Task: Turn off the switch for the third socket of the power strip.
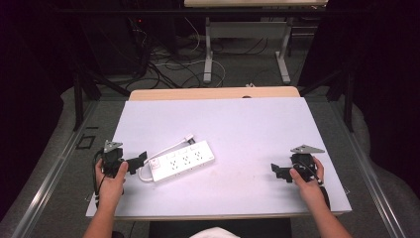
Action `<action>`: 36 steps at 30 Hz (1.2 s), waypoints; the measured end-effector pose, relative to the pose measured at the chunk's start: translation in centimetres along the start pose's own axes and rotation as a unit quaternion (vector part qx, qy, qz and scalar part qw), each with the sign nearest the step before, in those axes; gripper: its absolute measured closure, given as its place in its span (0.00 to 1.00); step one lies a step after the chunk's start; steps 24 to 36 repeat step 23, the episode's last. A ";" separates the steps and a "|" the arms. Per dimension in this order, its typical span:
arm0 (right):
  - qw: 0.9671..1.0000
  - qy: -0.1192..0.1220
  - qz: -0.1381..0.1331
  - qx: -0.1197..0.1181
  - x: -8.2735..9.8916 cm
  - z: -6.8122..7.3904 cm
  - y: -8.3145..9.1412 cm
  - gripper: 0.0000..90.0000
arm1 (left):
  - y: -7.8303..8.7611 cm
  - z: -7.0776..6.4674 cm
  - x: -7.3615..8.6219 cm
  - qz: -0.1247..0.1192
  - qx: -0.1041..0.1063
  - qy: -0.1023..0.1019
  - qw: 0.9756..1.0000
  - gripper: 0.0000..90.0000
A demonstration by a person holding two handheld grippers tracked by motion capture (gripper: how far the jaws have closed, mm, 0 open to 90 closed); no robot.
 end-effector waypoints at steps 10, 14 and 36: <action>1.000 0.000 0.001 0.000 0.0 0.0 0.0 0.00 | -0.2 0.4 0.1 0.001 -0.005 0.006 1.000 0.03; 1.000 -0.002 0.001 0.001 0.0 0.0 -0.1 0.00 | -0.3 0.5 0.1 0.001 -0.005 0.007 1.000 0.03; 1.000 0.000 0.002 0.000 0.0 0.0 -0.1 0.00 | -0.3 0.5 0.1 -0.001 -0.006 0.008 1.000 0.03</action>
Point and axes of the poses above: each handheld gripper's, and its own axes: y roughly backward along the jaws, x roughly out of its underside, z roughly to its left, the point moved 4 cm from there along -y, roughly forward along the jaws, and after that the axes turned 9 degrees about z, right-handed, at the moved point
